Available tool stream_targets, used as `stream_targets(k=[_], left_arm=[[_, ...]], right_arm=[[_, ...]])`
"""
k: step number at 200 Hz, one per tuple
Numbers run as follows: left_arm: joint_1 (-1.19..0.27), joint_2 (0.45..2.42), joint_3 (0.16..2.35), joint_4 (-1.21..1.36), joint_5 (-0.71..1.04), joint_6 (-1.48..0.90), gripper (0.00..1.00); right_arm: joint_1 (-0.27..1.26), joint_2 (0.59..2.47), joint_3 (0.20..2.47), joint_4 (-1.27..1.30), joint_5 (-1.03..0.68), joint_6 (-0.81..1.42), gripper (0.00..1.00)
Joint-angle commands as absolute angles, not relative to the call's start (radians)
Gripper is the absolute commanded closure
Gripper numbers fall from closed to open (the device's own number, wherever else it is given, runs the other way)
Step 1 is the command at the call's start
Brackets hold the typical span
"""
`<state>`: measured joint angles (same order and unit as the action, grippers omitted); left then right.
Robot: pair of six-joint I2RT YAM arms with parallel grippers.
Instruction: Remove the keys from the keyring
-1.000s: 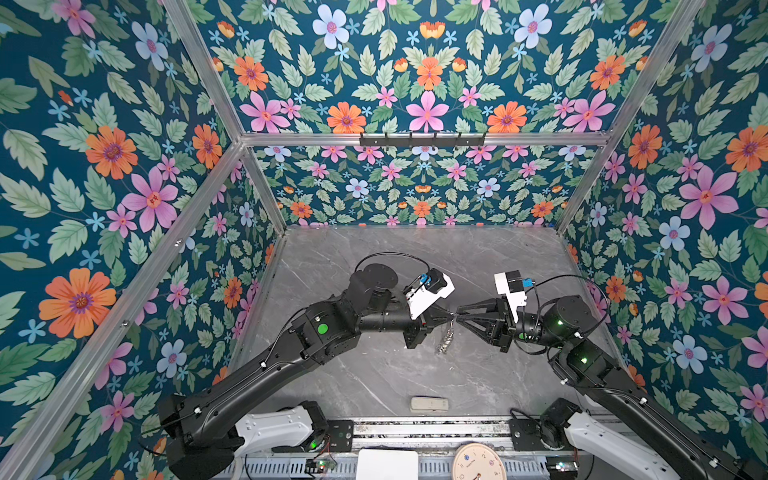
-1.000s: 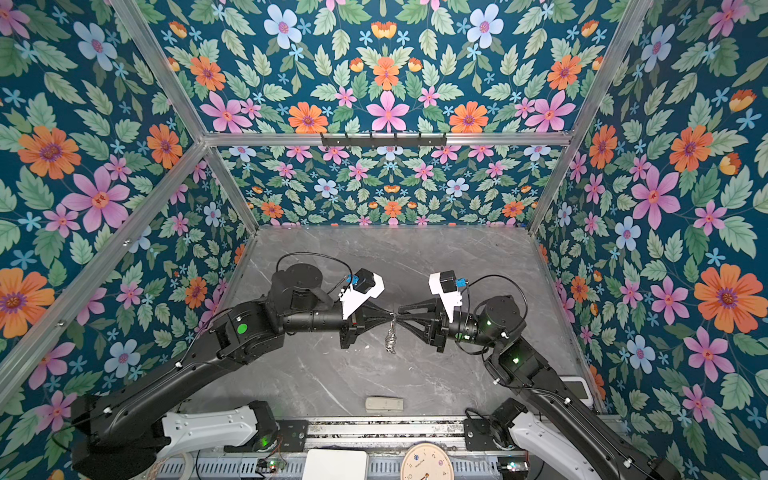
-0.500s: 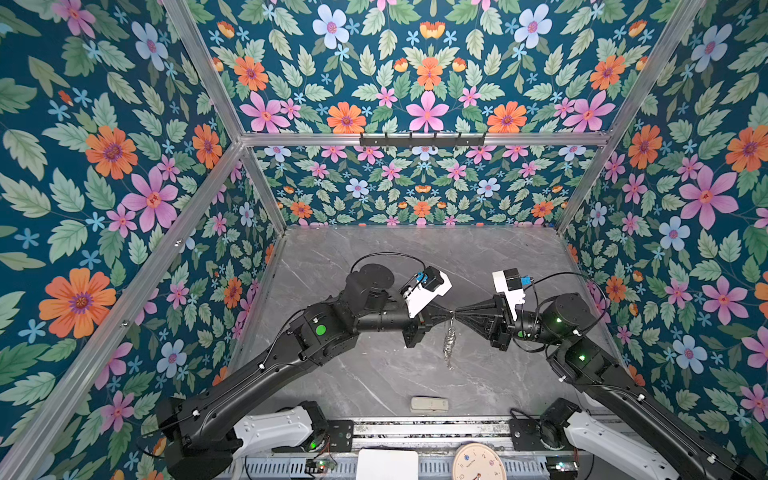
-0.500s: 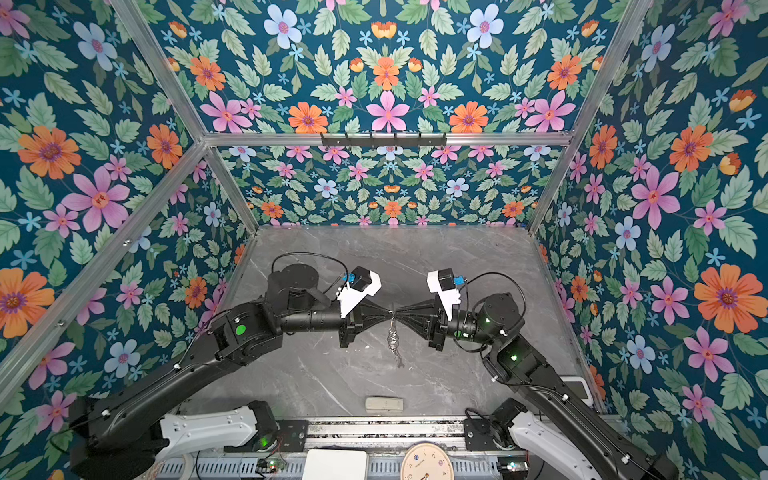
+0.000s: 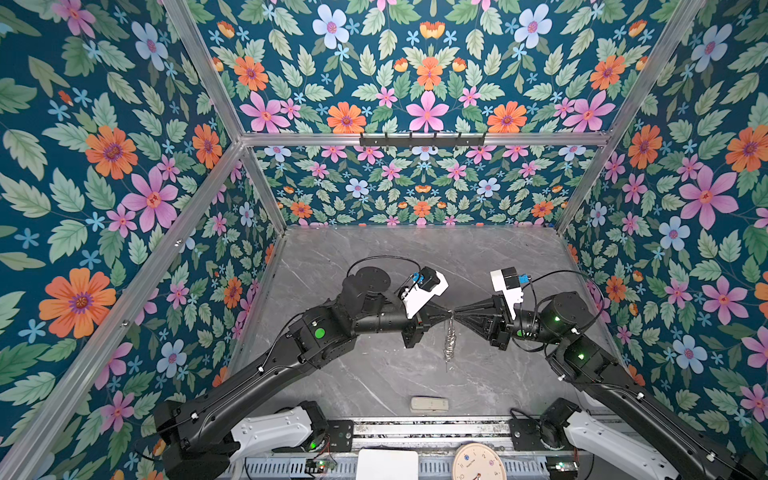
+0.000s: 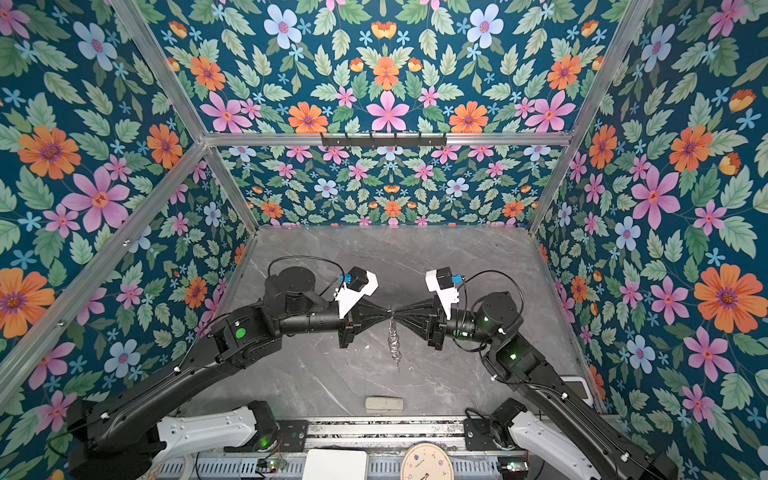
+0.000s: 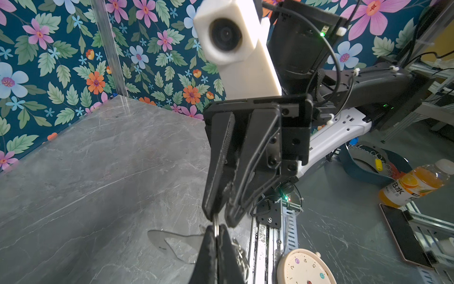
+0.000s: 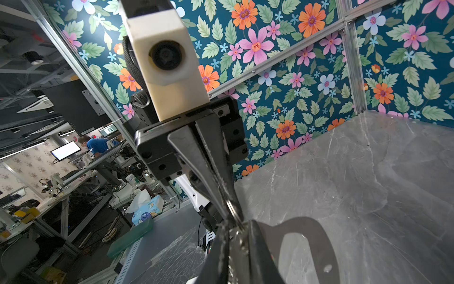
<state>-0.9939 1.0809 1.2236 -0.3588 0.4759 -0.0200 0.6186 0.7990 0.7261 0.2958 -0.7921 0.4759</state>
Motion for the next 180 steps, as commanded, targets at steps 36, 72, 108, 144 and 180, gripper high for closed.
stream_targets(k=[36,72,108,144,180], left_arm=[[-0.99,1.08,1.225,-0.294,0.499,-0.02,1.0],[-0.988,1.088,1.237,-0.305,0.5,-0.02,1.0],[-0.981,1.07,1.255,-0.37,0.462,-0.017,0.77],[-0.965,1.07,1.293,-0.465,0.451,0.004,0.73],[-0.955,1.086,1.319,-0.511,0.453,0.031,0.72]], right_arm=[[0.623,0.83,0.741,0.364,-0.827,0.508,0.91],[0.624,0.825,0.748,0.341,-0.81,0.499,1.0],[0.624,0.817,0.813,0.143,-0.767,0.427,1.0],[0.624,0.853,0.973,-0.192,-0.733,0.283,1.0],[0.624,0.892,1.102,-0.42,-0.696,0.195,1.0]])
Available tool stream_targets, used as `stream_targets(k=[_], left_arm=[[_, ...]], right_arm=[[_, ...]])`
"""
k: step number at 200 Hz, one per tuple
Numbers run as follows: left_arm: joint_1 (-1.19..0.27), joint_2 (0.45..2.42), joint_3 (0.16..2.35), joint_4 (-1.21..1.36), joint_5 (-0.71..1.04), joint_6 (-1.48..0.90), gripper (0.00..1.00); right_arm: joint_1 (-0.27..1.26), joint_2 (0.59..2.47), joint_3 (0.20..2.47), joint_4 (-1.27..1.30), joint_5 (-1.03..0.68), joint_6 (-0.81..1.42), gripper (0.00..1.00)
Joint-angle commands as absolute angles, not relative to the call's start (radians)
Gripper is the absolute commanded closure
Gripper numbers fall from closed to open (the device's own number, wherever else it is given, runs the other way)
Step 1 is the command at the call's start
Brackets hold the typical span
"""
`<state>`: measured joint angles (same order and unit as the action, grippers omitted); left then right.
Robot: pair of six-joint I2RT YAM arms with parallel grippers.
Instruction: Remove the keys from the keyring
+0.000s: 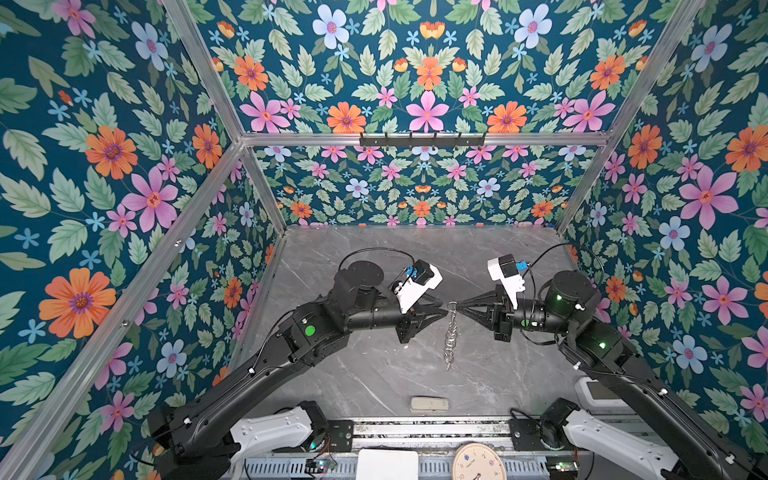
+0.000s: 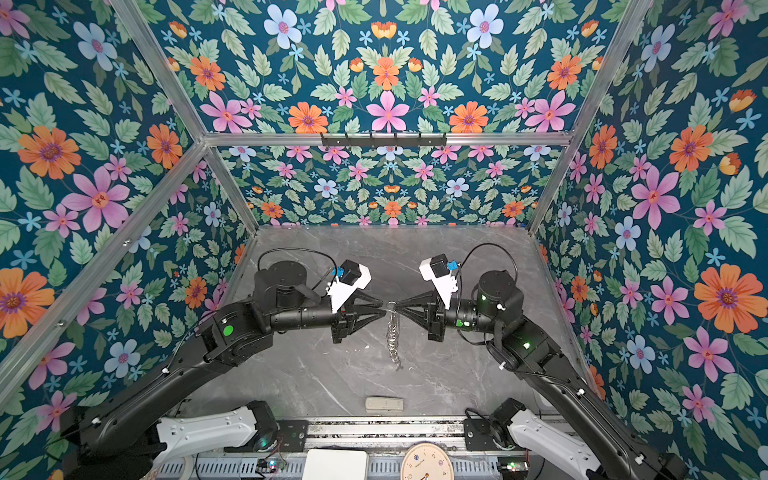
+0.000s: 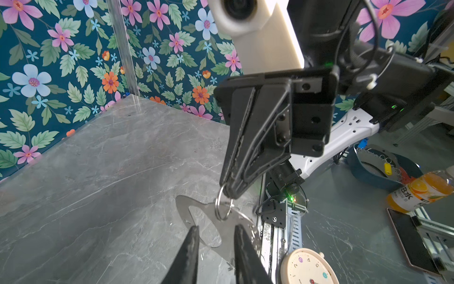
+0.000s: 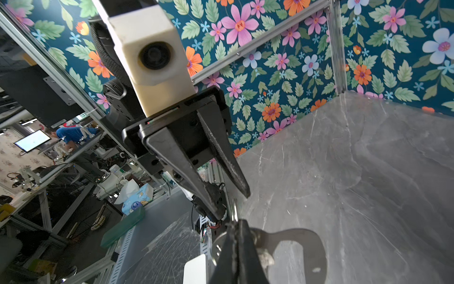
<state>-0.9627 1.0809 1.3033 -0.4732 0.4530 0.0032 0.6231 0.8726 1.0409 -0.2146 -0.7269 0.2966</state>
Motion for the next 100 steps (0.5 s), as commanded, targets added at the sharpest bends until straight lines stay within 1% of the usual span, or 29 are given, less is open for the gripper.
stream_targets(k=[1,31,100], left_arm=[[-0.954,1.086,1.319,-0.511,0.453,0.032,0.72],[-0.935,1.113,1.343,-0.515,0.508,0.05,0.72],[-0.91,1.192,1.372,-0.509,0.651,0.051,0.73]], right_arm=[[0.624,0.893,1.106,-0.425,-0.695,0.193,1.0],[0.624,0.929,1.167,-0.506,-0.689,0.16,1.0],[0.623,0.948,1.204,-0.525,-0.715,0.143,1.0]])
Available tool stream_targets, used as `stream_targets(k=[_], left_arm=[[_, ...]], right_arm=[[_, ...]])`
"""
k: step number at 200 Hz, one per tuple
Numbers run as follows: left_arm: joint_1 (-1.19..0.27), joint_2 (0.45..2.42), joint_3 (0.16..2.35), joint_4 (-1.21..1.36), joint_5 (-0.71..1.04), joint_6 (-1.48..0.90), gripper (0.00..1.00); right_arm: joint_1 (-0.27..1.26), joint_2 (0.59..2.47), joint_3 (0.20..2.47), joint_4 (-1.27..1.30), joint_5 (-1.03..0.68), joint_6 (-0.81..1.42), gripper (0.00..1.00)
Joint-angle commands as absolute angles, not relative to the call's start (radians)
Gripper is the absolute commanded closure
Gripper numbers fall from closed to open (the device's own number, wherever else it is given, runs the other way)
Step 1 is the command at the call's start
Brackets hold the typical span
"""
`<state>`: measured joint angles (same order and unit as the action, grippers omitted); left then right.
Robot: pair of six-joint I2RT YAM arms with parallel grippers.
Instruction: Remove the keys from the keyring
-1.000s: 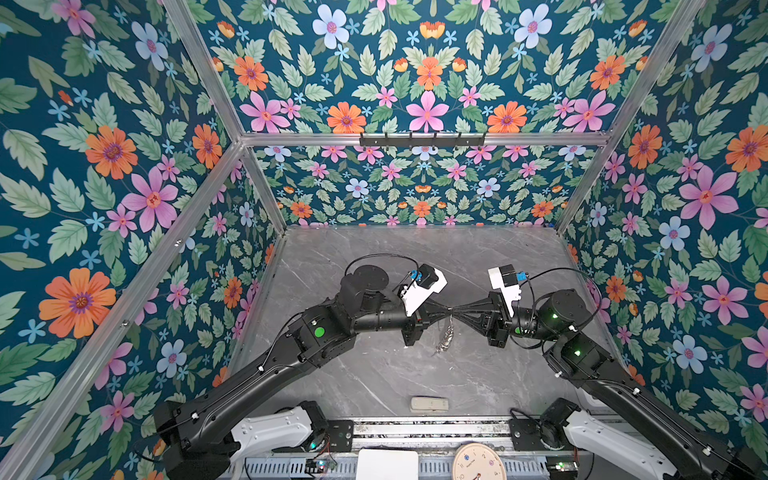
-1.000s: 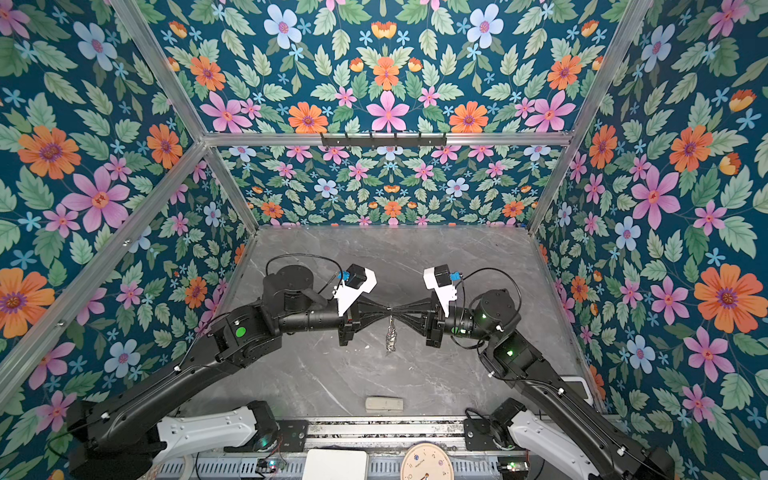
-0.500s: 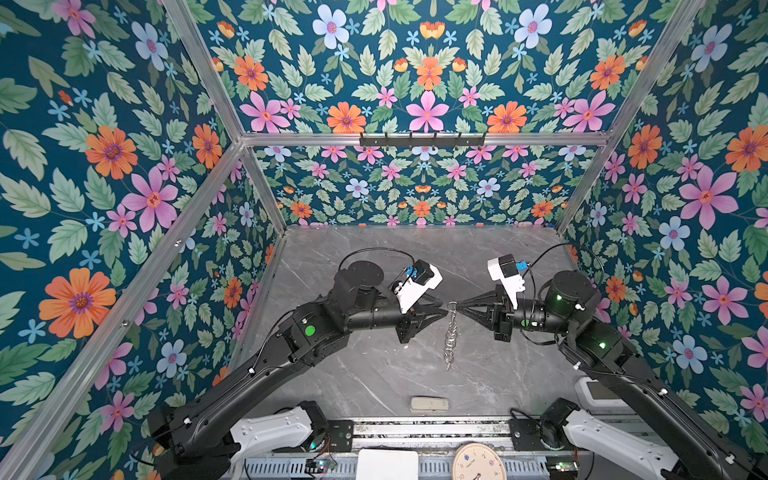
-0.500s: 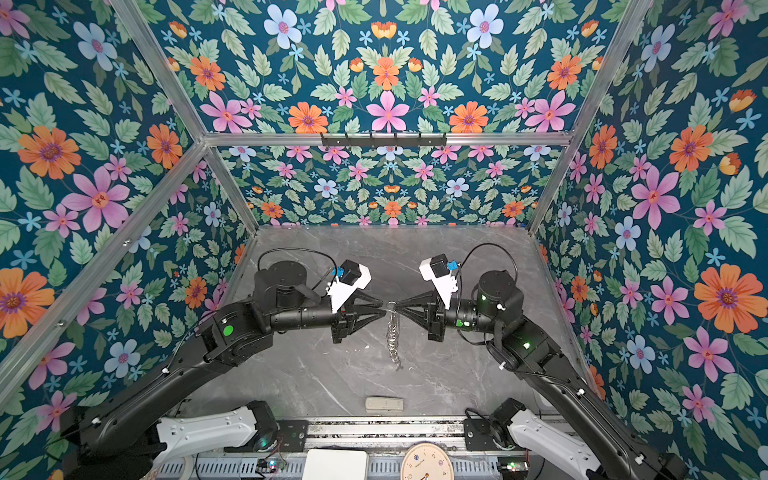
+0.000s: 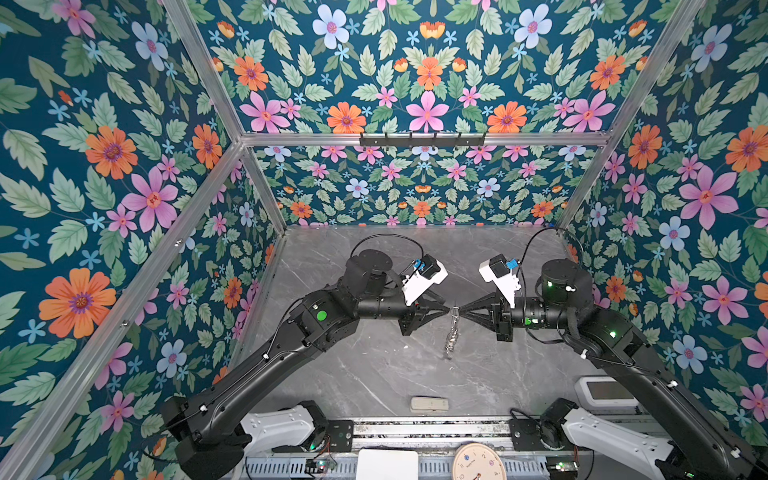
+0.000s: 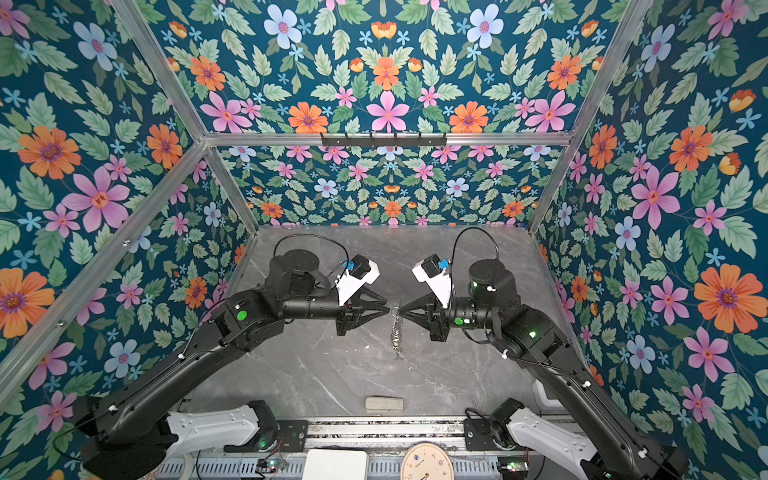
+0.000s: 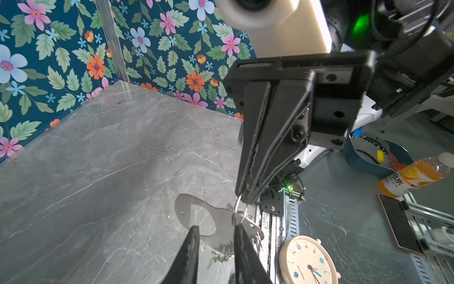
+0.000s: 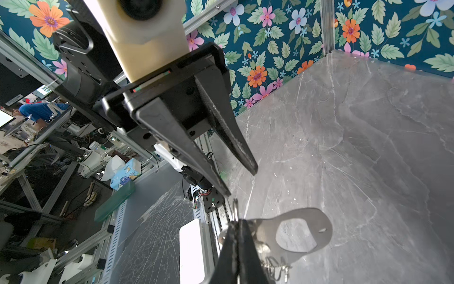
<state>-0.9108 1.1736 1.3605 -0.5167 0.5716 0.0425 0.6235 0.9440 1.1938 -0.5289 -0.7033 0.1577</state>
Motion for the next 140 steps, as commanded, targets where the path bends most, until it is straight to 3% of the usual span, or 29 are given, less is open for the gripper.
stream_targets(k=[1,47,140], left_arm=[[-0.91,1.193,1.373,-0.509,0.653,0.051,0.73],[-0.91,1.215,1.381,-0.511,0.686,0.041,0.88],[-0.91,1.213,1.375,-0.493,0.695,0.043,1.0]], right_arm=[[0.623,0.948,1.205,-0.526,-0.716,0.143,1.0],[0.624,0.96,1.215,-0.517,-0.714,0.146,1.0],[0.625,0.972,1.226,-0.521,-0.712,0.147,1.0]])
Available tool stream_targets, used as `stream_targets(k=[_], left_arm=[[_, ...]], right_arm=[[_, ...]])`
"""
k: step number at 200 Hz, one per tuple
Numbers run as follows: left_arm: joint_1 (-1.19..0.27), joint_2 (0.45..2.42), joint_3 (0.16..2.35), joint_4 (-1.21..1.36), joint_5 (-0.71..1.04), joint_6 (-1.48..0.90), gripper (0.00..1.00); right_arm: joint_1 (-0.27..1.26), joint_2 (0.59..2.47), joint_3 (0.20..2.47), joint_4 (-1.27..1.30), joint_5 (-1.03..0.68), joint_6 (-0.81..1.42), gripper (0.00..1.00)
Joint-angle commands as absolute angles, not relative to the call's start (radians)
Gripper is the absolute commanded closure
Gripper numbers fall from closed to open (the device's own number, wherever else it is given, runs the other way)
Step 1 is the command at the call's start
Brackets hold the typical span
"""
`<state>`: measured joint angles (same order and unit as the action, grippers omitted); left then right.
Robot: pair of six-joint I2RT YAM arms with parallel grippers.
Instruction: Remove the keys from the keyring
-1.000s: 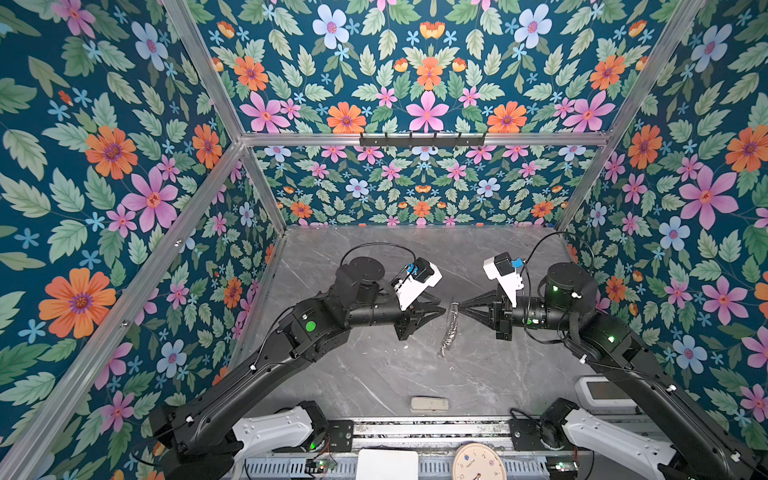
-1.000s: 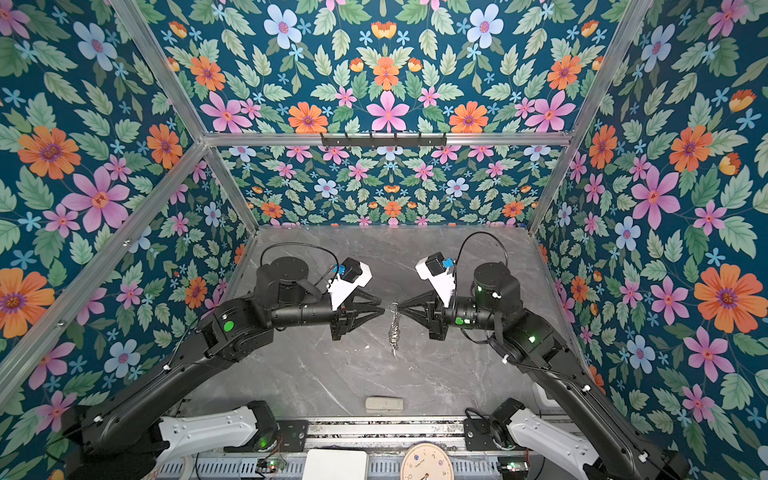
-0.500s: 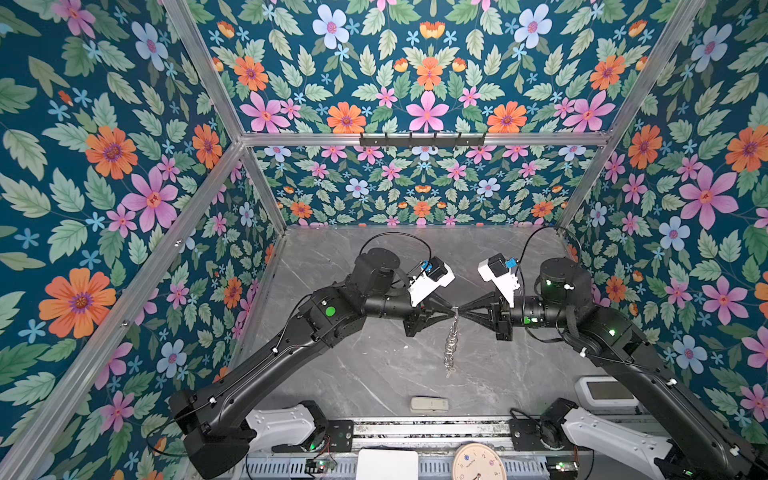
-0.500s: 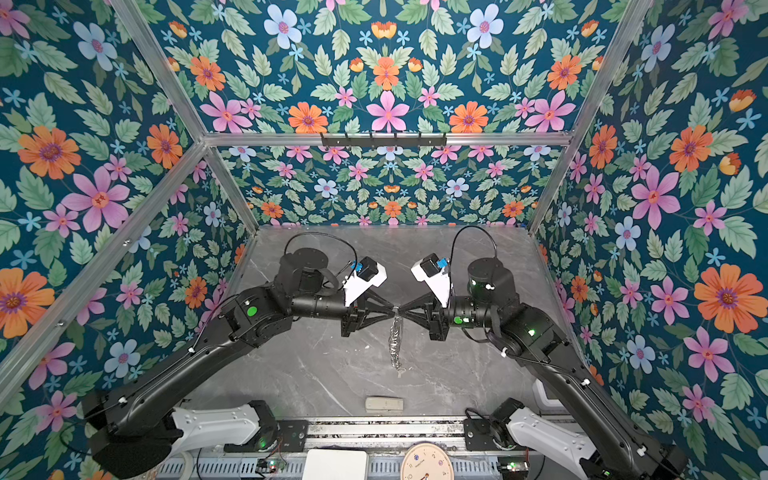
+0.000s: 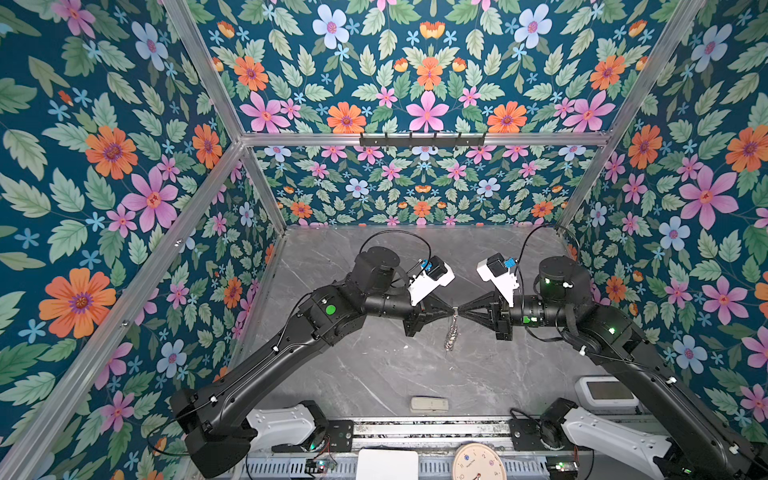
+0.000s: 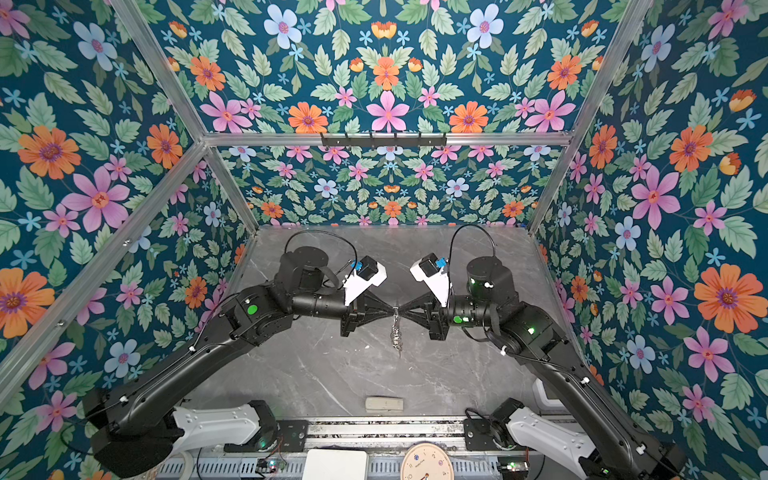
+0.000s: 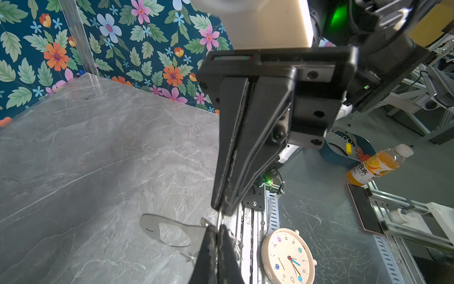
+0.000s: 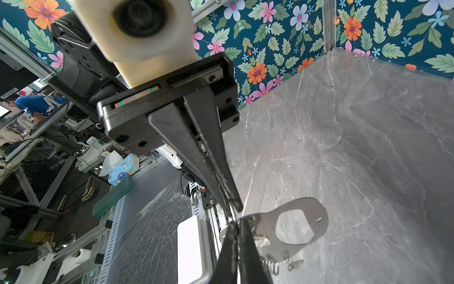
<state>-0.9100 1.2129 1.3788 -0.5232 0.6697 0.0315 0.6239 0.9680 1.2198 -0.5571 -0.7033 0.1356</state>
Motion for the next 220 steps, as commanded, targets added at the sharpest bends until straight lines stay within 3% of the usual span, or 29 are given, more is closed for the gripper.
stream_targets(k=[1,53,76,97,138,220], left_arm=[[-0.91,1.213,1.375,-0.493,0.695,0.043,1.0],[-0.91,1.185,1.339,-0.449,0.69,0.071,1.0],[-0.91,1.165,1.318,-0.414,0.706,0.088,1.0],[-0.907,1.147,1.298,-0.394,0.721,0.119,1.0],[-0.849,1.117,1.26,-0.328,0.828,0.097,1.0],[-0.833,1.134,1.26,-0.304,1.029,0.085,1.0]], right_arm=[[0.625,0.972,1.226,-0.52,-0.712,0.148,1.0],[0.63,0.964,1.215,-0.468,-0.721,0.174,1.0],[0.629,0.915,1.168,-0.396,-0.685,0.197,0.69],[0.63,0.852,1.119,-0.351,-0.59,0.214,0.57],[0.63,0.694,0.966,-0.224,-0.462,0.228,0.56],[0.629,0.585,0.752,0.029,-0.591,0.267,0.57]])
